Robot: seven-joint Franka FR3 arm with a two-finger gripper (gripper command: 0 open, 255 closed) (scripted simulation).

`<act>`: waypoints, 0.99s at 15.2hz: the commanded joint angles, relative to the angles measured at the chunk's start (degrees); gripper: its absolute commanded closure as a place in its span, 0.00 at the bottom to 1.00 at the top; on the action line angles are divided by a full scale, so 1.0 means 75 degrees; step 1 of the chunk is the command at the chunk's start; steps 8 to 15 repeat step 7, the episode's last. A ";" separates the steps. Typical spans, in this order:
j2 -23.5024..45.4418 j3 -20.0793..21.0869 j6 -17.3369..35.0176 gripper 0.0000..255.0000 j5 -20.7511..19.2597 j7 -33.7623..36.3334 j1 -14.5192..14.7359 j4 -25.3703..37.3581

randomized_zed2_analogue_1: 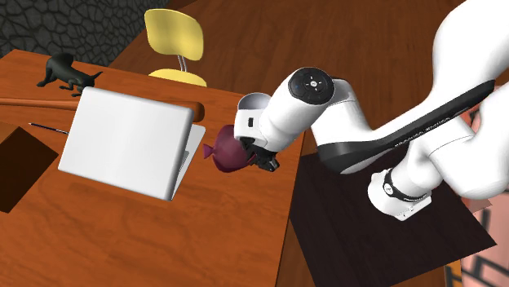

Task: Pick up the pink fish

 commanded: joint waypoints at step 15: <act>-0.0366 0.0025 -0.0691 1.00 0.0164 -0.0181 0.0069 0.0334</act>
